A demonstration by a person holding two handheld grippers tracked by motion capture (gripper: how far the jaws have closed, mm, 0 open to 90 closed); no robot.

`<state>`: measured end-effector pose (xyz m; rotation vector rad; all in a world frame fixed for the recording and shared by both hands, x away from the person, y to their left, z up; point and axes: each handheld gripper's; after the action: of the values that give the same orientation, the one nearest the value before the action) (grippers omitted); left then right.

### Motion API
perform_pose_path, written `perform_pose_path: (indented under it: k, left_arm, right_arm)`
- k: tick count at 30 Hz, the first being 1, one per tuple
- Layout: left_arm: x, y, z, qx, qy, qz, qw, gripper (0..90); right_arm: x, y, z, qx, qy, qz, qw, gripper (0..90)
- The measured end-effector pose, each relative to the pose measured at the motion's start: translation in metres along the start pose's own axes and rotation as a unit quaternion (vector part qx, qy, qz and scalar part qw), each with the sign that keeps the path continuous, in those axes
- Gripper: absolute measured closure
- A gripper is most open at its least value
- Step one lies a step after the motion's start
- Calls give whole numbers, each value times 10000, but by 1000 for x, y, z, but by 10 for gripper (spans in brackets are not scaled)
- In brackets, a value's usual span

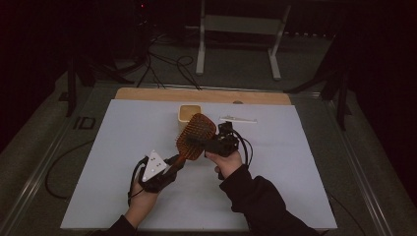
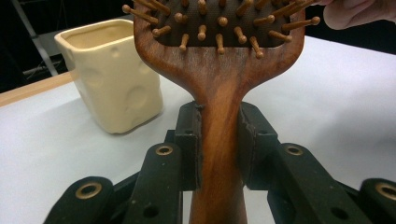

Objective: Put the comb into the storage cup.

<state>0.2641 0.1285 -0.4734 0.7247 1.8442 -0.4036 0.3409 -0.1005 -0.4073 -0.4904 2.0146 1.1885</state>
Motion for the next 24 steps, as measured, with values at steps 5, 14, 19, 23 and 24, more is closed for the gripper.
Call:
perform_pose_path:
  k: [5, 14, 19, 23, 24]
  left_arm:
    - [1, 1, 2, 58, 54, -38, 10000, 733]
    - [0, 1, 4, 22, 118, 66, 9999, 730]
    - [0, 0, 5, 0, 100, 91, 9999, 725]
    - [-2, -1, 5, 33, 73, 113, 9999, 708]
    - [-3, -1, 5, 75, 97, 108, 9999, 683]
  right_arm:
    - [1, -3, 0, -16, -14, 114, 9999, 443]
    - [1, 2, -2, -39, -87, 32, 9999, 504]
    - [0, 4, -3, -53, -52, -93, 9999, 521]
    - [-2, 7, -3, -50, -50, -205, 9998, 526]
    - [-2, 8, -3, -54, -54, -218, 9997, 526]
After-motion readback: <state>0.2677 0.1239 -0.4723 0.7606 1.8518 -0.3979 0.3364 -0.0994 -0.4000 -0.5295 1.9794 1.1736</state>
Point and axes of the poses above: each handheld gripper's, and its own axes: z roughly forward along the jaws, x roughly out of its underside, y roughly to its left, and after that the axes turned 3 degrees about -x, right-handed
